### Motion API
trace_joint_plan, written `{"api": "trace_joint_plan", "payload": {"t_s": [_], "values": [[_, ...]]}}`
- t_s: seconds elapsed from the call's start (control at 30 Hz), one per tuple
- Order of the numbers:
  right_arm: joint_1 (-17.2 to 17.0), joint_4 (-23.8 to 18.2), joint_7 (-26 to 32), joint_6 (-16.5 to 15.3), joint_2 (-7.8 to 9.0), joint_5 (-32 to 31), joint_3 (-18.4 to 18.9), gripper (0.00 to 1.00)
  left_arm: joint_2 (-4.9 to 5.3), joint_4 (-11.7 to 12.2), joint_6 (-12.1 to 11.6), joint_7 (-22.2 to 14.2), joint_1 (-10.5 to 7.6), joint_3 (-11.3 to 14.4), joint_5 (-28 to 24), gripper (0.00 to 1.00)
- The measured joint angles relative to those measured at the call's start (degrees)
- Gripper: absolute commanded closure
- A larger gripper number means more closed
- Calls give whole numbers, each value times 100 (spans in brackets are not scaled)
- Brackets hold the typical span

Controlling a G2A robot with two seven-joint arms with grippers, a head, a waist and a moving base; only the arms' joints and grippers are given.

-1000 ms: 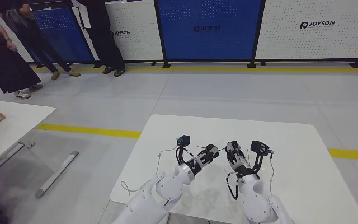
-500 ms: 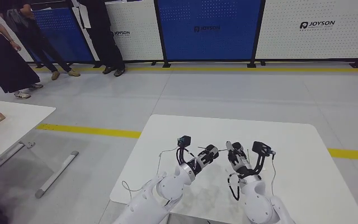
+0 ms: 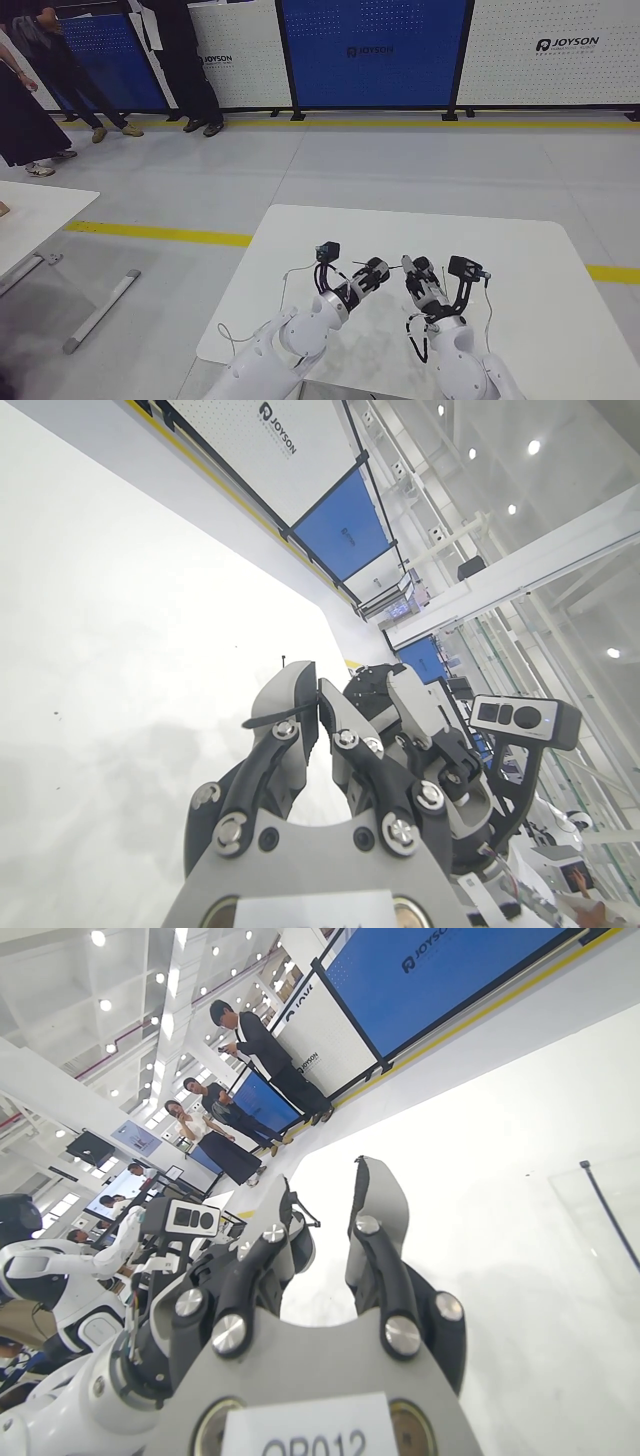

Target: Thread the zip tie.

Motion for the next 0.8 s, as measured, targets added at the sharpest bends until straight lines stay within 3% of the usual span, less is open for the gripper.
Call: {"api": "trace_joint_plan", "payload": {"t_s": [0.1,0.17,0.57,0.6,0.63,0.7,0.8], "values": [[-3,-1,-3,2,2,-6,0,86,-3,-6,9,0,3,-13,-4,100],[-1,1,0,-9,4,-12,-2,100,-6,-7,29,4,4,-18,-10,100],[55,29,47,-7,5,-9,-20,100,-30,-3,9,18,-9,-10,-20,100],[68,35,76,-5,4,10,-25,72,-32,-4,9,37,-6,-15,-16,100],[77,38,98,-6,4,29,-26,66,-34,-3,16,54,-6,-19,-12,100],[91,40,122,-34,5,59,-24,60,-39,1,45,72,-9,-21,-10,100],[80,28,117,-82,11,66,-8,63,-45,17,74,67,-21,-18,-1,100]]}}
